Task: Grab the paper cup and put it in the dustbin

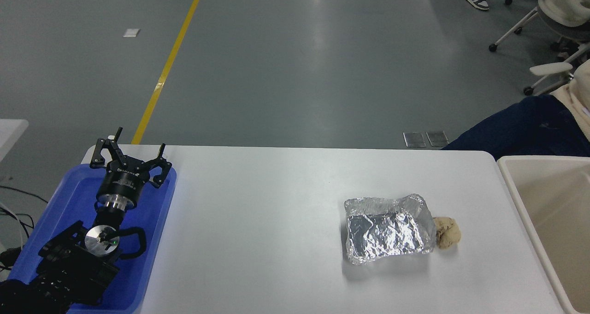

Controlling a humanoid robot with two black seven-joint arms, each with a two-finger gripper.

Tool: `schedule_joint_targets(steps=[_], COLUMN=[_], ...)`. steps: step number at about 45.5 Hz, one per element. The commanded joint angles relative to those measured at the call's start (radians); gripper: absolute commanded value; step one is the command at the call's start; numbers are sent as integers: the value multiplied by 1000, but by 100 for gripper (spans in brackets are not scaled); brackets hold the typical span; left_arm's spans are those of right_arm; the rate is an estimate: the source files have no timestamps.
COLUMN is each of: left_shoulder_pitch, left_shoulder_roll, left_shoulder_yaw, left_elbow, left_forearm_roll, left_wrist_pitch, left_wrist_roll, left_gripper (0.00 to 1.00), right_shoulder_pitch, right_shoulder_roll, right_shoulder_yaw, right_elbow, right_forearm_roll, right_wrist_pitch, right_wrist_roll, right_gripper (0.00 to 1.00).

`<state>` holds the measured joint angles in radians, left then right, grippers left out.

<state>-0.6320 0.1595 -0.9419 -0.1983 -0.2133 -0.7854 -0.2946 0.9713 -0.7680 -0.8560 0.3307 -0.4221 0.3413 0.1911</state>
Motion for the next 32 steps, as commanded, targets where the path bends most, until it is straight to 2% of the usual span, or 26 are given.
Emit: schedule_joint_targets(steps=[1, 9, 16, 32], left_shoulder_pitch=[0, 0, 0, 0], left_shoulder_roll=[0, 2, 0, 2], left_shoulder_yaw=[0, 0, 0, 0], left_elbow=[0, -1, 0, 0], left_forearm_roll=[0, 0, 0, 0], left_wrist_pitch=[0, 0, 0, 0], left_wrist_roll=[0, 0, 0, 0], left_gripper=[100, 100, 100, 100], right_shoulder_pitch=[-187, -210, -250, -270], right_shoulder_roll=[99, 121, 164, 173], right_shoulder_yaw=[127, 167, 167, 167], right_elbow=[-202, -220, -268, -268], right_forearm_roll=[14, 37, 40, 42], right_wrist_pitch=[-4, -8, -31, -70], right_wrist_roll=[-45, -99, -105, -111], right_gripper=[0, 0, 0, 0])
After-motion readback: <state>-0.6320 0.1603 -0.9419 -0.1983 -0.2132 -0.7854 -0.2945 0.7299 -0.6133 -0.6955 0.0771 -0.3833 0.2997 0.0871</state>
